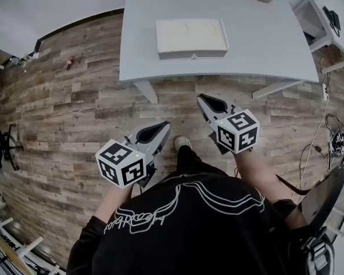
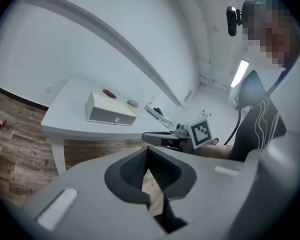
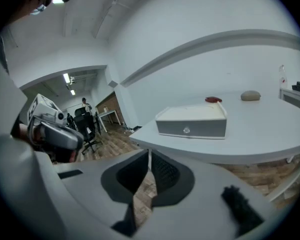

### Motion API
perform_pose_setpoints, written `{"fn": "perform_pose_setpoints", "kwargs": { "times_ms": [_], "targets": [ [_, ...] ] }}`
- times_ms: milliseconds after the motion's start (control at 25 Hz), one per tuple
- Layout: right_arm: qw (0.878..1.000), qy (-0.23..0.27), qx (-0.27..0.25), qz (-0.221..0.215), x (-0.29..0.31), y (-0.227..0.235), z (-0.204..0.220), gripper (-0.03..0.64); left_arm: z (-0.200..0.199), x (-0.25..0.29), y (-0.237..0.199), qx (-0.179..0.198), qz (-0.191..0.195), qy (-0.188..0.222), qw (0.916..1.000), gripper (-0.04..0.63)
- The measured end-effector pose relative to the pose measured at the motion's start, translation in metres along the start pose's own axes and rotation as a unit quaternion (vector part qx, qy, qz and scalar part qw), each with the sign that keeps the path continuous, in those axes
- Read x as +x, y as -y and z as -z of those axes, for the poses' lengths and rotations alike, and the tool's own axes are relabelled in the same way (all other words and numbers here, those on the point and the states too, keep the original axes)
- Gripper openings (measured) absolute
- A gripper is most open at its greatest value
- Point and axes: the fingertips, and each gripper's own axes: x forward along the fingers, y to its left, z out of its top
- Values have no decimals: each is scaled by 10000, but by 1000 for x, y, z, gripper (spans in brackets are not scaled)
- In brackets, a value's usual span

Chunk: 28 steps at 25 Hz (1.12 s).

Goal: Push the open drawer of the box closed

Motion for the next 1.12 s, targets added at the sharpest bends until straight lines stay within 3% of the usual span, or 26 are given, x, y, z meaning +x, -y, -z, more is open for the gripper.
{"fn": "perform_pose_setpoints", "kwargs": {
  "times_ms": [80, 280, 400, 560, 800, 1120],
  "targets": [
    [9994, 133, -166, -259, -30, -29, -6, 11, -3, -9, 21, 173, 97, 125, 9997, 6],
    [9919, 340, -475, -1132, -99, -106, -16, 9, -8, -33, 76, 644, 325, 309, 9969, 6],
    [9861, 392, -782, -1409, -130, -142, -15, 9, -15, -49, 108, 969, 468, 421, 9933, 6],
    [9836, 608, -716, -1538, -159, -165, -13, 9, -12, -63, 135, 1330, 504, 433, 9889, 6],
    [9827, 769, -971, -1374, -178, -180, -14, 8, -9, -77, 161, 1465, 549, 509, 9864, 6],
    [9835, 928, -808, -1327, -183, -189, -8, 8, -2, -89, 174, 1623, 492, 522, 9841, 6]
  ]
}}
